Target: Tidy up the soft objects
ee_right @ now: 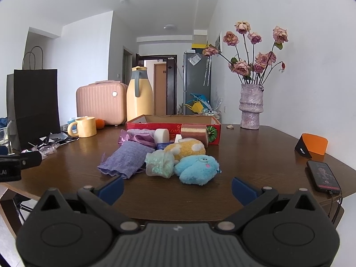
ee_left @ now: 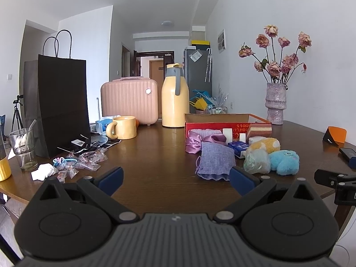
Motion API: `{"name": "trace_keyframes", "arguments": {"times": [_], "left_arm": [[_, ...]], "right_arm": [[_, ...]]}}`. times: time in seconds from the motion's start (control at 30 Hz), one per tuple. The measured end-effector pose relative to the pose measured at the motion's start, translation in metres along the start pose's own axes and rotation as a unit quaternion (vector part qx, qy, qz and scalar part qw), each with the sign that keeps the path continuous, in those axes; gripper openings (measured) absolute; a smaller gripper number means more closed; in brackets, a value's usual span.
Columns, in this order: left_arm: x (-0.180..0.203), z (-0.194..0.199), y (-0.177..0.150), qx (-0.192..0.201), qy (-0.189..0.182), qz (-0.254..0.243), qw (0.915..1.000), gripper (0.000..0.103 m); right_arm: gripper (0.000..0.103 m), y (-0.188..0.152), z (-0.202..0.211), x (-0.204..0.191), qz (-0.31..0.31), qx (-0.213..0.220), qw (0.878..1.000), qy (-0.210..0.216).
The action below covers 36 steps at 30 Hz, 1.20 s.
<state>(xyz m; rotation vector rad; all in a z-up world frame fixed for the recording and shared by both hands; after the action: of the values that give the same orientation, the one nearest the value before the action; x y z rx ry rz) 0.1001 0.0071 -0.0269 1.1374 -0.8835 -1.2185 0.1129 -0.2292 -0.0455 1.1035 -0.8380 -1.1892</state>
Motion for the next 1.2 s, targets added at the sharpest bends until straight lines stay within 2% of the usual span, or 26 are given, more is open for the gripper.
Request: {"name": "trace_keyframes", "arguments": {"times": [1.2], "left_arm": [[-0.0007, -0.0020, -0.0016, -0.002, 0.000, -0.002, 1.0000, 0.103]], "right_arm": [[0.103, -0.0015, -0.0012, -0.0027, 0.012, -0.001, 1.000, -0.004]]}}
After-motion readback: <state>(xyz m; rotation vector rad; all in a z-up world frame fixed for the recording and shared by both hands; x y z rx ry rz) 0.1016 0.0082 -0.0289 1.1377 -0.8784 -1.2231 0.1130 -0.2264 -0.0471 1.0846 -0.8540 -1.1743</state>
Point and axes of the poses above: each gripper's, at about its wrist camera, not at the fingertips, and z roughly against the way its jaws point, x to its right, y to its top, the point moved 10 cm from there along -z, roughly the way its jaws point, and after that the axes turned 9 degrees about y, right-handed, at the moved point
